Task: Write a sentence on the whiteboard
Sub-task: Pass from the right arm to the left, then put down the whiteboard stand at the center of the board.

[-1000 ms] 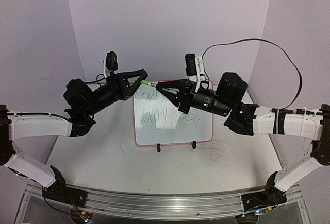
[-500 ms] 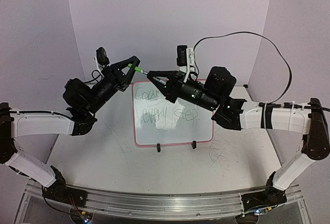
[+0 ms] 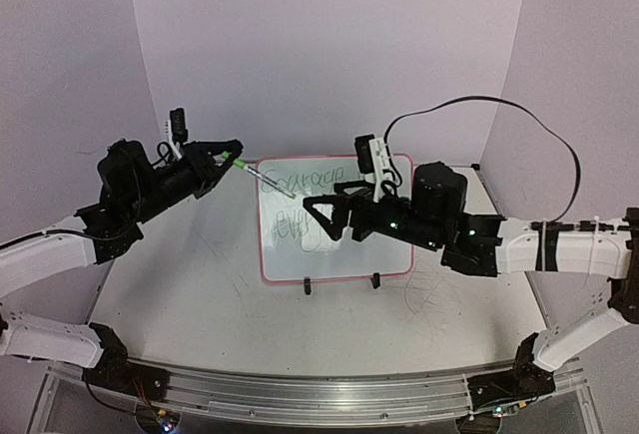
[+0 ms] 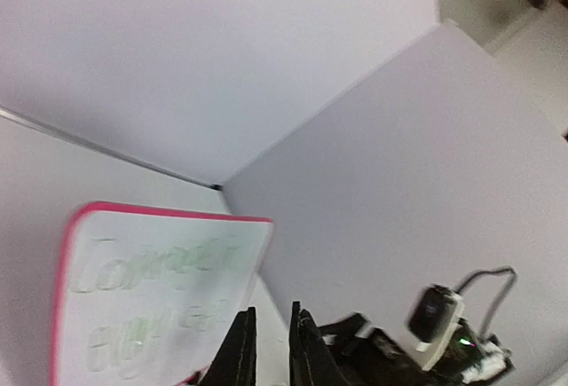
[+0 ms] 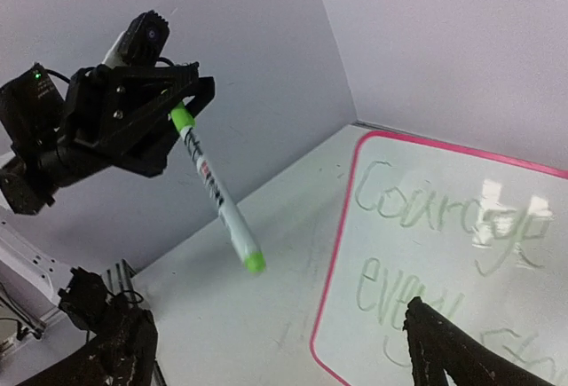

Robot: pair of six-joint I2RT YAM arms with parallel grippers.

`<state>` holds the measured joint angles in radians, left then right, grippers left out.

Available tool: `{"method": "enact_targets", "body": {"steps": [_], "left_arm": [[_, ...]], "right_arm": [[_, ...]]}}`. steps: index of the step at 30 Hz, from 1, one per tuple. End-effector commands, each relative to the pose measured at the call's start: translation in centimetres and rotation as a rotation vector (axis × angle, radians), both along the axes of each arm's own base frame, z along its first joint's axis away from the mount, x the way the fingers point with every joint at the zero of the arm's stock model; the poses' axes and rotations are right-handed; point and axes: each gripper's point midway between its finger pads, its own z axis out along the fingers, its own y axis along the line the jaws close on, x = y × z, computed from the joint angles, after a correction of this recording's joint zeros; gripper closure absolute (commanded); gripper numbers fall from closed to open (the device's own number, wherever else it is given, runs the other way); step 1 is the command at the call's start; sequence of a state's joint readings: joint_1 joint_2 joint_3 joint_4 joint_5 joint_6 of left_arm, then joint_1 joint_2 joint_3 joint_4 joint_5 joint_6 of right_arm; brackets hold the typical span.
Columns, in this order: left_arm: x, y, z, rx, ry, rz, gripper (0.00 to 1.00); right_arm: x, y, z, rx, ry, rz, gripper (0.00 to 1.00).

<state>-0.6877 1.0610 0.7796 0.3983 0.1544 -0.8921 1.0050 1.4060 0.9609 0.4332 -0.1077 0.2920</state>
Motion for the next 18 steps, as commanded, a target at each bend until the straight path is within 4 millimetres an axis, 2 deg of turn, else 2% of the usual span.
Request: {"method": "enact_targets", "body": {"steps": [1, 4, 8, 13, 18], "left_arm": [[0.8, 4.9, -8.7, 0.316, 0.293, 0.151, 1.00], [-0.2, 6.3, -13.5, 0.441, 0.452, 0.170, 1.00], [-1.4, 4.8, -20.2, 0.520, 0.661, 0.042, 1.00], [-1.9, 5.6, -25.0, 0.625, 0.745, 0.049, 1.00], [-3.0, 5.2, -30.7, 0.739, 0.866, -0.034, 1.00]], "right_arm": [[0.4, -6.0, 2.0, -0.051, -0.075, -0.202, 0.02], [0.5, -8.7, 2.0, -0.096, -0.098, -0.291, 0.02], [0.7, -11.1, 2.9, -0.118, -0.123, -0.378, 0.02], [0.5, -12.7, 4.5, -0.094, -0.149, -0.423, 0.02], [0.3, -14.0, 5.4, -0.078, -0.160, -0.457, 0.02]]}}
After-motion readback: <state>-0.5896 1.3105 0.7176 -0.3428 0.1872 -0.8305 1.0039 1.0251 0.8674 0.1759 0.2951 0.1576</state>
